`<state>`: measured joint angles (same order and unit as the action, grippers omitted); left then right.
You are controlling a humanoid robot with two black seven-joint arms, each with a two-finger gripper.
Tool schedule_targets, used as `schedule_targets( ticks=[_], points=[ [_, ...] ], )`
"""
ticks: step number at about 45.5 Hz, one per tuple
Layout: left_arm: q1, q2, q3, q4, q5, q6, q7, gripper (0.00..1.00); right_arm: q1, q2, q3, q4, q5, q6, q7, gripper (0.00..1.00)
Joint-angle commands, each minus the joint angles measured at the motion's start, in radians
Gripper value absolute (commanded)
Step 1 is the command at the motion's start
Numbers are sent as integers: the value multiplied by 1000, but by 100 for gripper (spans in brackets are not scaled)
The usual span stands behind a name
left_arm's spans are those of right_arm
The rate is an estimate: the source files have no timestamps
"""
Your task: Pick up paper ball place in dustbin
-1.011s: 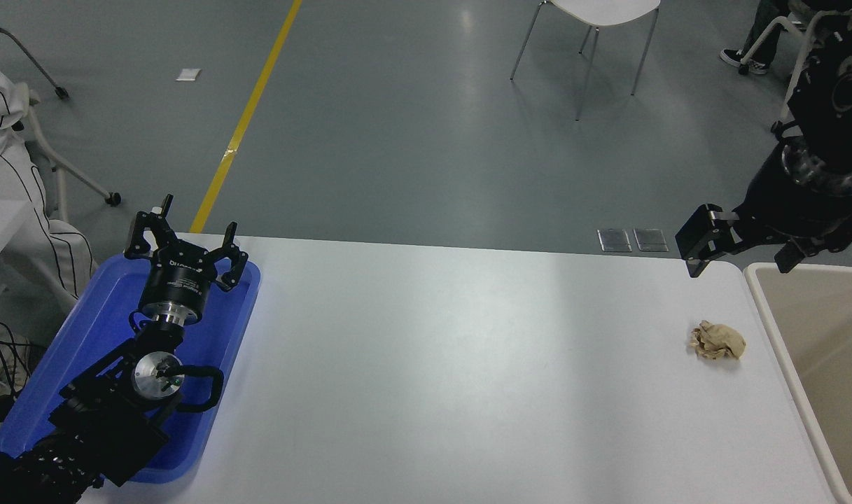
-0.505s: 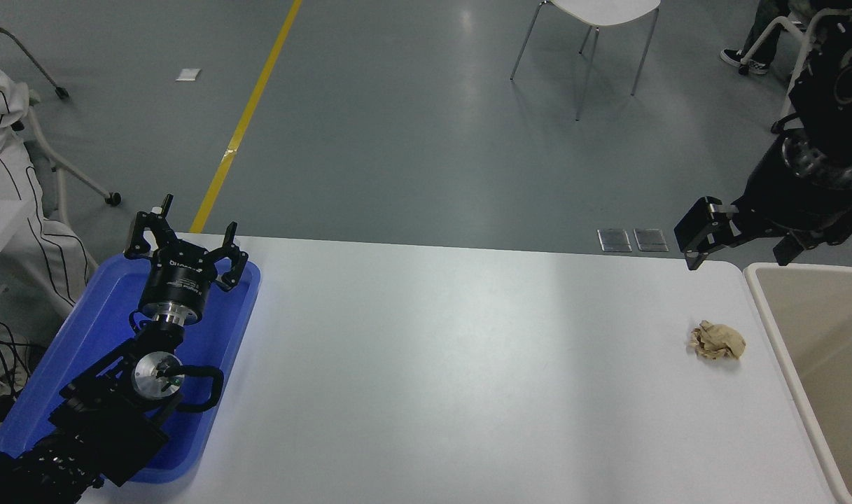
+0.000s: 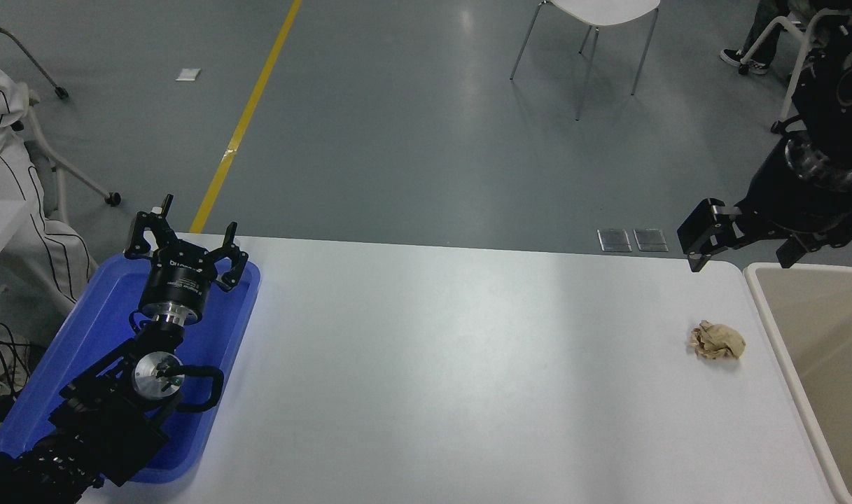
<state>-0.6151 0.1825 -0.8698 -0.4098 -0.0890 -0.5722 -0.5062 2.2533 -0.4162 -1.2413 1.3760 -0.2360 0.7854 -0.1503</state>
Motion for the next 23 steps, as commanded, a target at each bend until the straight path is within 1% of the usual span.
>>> schedule_targets(
  ticks=[1, 23],
  points=[
    [0, 0, 0, 0, 0, 0, 0, 100, -6, -3, -1, 0, 1, 0, 0, 100],
    [0, 0, 0, 0, 0, 0, 0, 100, -46, -49, 37, -17, 0, 0, 0, 100]
  ],
)
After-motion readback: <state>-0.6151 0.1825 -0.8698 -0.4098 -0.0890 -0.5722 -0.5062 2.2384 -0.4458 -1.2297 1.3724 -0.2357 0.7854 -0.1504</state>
